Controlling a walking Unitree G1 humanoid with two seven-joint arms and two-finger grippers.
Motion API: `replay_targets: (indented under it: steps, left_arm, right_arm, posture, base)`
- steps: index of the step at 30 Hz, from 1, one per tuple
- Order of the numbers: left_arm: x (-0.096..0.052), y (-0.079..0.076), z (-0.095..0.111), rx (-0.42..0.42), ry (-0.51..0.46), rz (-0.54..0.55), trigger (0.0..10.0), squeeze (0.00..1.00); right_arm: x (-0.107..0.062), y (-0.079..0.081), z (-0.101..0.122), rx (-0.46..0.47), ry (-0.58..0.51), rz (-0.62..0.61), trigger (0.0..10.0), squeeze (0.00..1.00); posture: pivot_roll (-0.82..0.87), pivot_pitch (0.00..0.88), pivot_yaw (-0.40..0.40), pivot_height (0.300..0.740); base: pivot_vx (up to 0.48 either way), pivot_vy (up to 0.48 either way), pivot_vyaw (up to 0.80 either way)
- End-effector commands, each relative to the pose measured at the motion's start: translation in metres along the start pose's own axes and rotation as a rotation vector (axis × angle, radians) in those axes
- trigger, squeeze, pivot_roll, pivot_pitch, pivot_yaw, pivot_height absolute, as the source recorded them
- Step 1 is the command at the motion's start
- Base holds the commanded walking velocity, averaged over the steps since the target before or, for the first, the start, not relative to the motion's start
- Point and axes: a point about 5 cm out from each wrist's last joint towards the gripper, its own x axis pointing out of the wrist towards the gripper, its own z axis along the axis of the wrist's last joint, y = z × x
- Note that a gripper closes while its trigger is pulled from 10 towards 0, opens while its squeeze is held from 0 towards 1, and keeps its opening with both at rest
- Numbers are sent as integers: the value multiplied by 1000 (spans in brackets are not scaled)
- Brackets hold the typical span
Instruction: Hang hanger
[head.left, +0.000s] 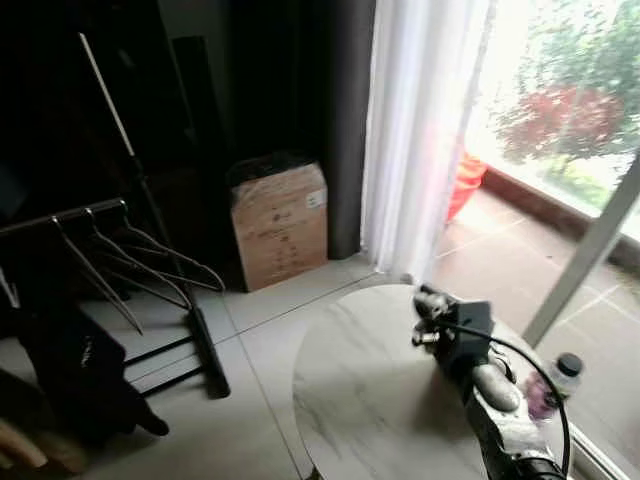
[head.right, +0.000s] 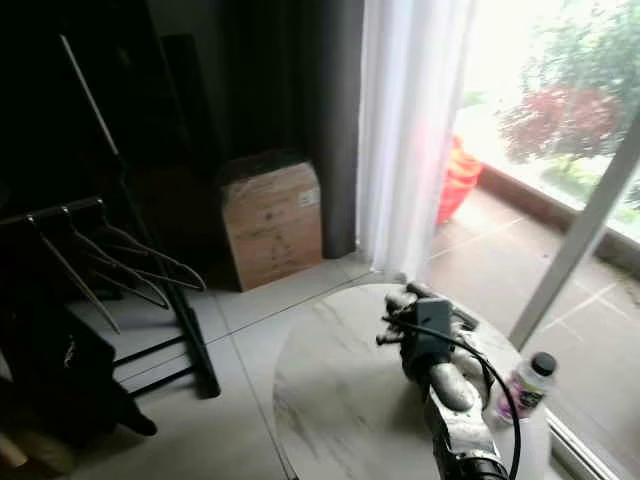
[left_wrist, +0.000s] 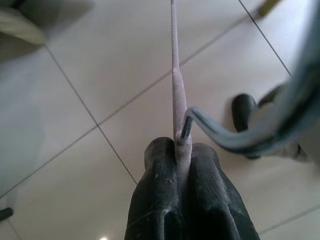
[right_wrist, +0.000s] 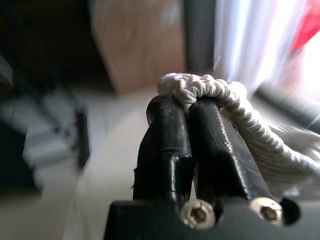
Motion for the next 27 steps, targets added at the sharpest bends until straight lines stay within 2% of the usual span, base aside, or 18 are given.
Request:
replay_targets:
  steps: [1, 2, 3, 8, 13, 17, 18, 27]
  left_arm:
    - [-1, -5, -9, 10, 35, -23, 10000, 0]
    - [-1, -5, -9, 11, 35, -23, 10000, 0]
    - [-1, -5, -8, 9, 36, -22, 10000, 0]
    - [-1, -4, -9, 11, 39, -22, 10000, 0]
    - [-1, -4, -9, 14, 41, -23, 10000, 0]
    - [-1, -5, -9, 17, 40, -26, 10000, 0]
    - [-1, -5, -9, 18, 41, -26, 10000, 0]
    - [-1, -4, -9, 23, 43, -24, 10000, 0]
  right_arm:
    - [-7, -5, -25, -3, 147, 2, 10000, 0]
    - [-7, -5, -28, -4, 168, 1, 10000, 0]
    - [-10, -5, -38, 5, 237, 16, 10000, 0]
    - [-12, -6, -47, -23, 331, 56, 10000, 0]
    - [-12, -9, -50, -42, 359, 21, 10000, 0]
    - [-10, -7, -49, 2, 340, 18, 10000, 0]
    - [-9, -6, -47, 15, 317, 7, 10000, 1000]
    - [-12, -9, -52, 40, 332, -28, 10000, 1000]
  posture:
    - [-10, 0, 32, 740]
    - [-10, 0, 32, 740]
    - [-8, 0, 32, 740]
    - [-6, 0, 30, 740]
    - [-1, 0, 29, 740]
    - [2, 0, 29, 740]
    - [4, 0, 29, 740]
    - [-2, 0, 31, 740]
  base:
    - [0, 0, 0]
    - [0, 0, 0]
    - [0, 0, 0]
    - [0, 0, 0]
    - [0, 0, 0]
    - [0, 0, 0]
    - [0, 0, 0]
    - [0, 0, 0]
